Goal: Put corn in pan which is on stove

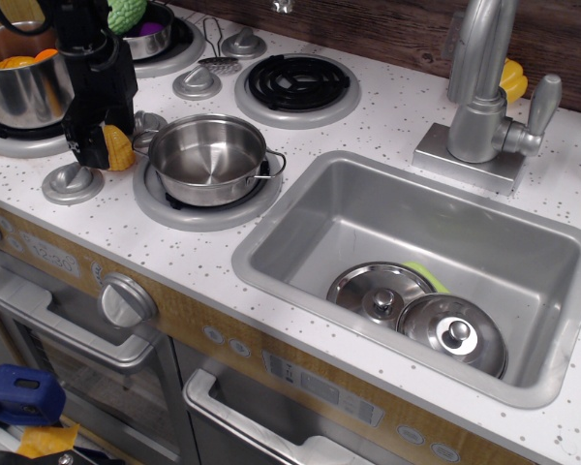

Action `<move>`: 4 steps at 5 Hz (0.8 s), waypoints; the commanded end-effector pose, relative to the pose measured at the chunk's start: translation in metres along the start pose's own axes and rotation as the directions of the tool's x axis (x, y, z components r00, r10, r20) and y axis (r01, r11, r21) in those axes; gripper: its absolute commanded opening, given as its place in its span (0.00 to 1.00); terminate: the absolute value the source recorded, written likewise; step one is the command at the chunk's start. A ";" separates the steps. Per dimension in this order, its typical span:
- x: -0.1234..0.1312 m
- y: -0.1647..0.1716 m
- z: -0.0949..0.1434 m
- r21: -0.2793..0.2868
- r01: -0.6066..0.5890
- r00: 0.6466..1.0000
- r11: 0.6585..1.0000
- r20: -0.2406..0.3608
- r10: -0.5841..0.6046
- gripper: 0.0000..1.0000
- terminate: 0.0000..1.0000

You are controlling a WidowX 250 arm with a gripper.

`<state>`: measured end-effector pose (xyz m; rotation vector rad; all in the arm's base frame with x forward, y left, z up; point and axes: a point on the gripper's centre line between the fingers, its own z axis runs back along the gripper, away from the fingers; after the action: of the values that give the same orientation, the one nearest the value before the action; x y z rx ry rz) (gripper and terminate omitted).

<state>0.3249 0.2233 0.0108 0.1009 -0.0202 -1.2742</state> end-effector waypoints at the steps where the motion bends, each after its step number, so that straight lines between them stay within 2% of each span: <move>1: -0.009 0.011 0.014 0.060 -0.009 1.000 0.998 -0.010 0.010 0.00 0.00; 3: 0.002 0.010 0.039 0.061 -0.005 0.998 0.998 -0.061 0.009 0.00 0.00; 4: 0.006 0.007 0.069 0.062 -0.007 0.991 0.998 -0.131 0.015 0.00 0.00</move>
<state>0.3226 0.2057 0.0638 0.1790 0.1132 -1.2495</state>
